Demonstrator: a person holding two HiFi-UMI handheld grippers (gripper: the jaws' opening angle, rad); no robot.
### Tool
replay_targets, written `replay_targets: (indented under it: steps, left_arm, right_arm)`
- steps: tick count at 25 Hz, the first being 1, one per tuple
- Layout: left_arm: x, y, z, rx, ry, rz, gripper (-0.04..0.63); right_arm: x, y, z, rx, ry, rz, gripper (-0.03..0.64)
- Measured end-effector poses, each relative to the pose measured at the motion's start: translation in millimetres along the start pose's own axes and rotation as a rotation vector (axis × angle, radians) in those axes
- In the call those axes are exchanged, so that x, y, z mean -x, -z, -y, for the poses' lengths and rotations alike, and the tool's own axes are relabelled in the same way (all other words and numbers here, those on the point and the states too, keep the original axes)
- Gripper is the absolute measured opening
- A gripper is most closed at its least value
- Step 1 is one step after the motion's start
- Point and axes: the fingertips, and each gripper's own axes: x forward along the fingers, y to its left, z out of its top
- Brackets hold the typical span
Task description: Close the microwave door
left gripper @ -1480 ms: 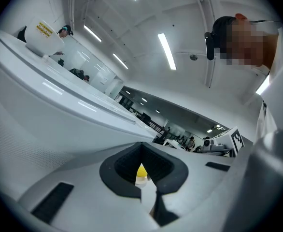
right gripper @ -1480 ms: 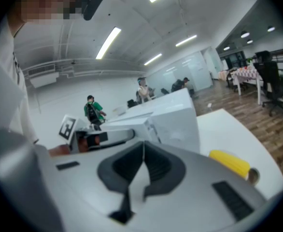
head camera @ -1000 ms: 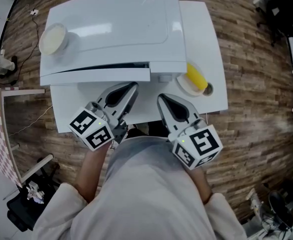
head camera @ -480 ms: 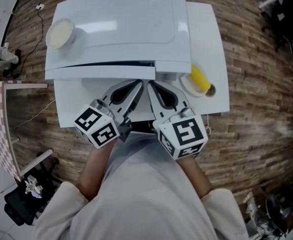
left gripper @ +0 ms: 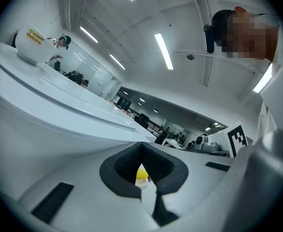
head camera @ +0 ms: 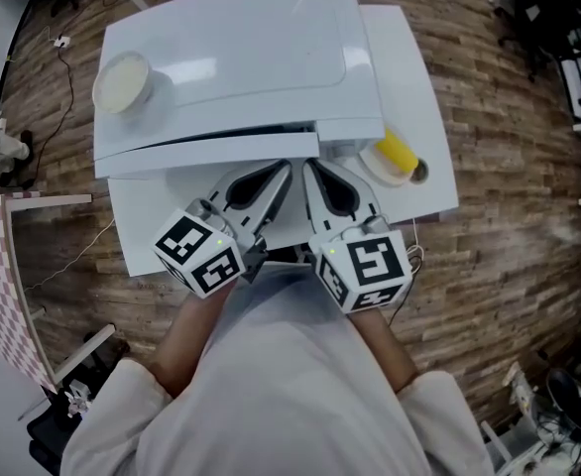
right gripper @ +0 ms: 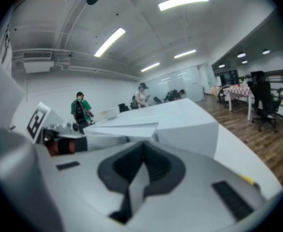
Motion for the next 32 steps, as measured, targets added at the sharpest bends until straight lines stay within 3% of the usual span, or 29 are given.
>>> replay_targets:
  steps: [9,32]
  left_arm:
    - [-1,0,3,-0.026,0.083,-0.024,0.018]
    - [-13,7,-5,-0.003,0.086,-0.045,0.018]
  right_arm:
    - [-1,-1,1,-0.005,0.042,0.028,0.023]
    - [-9,-6,5,-0.024,0.031,0.031,0.023]
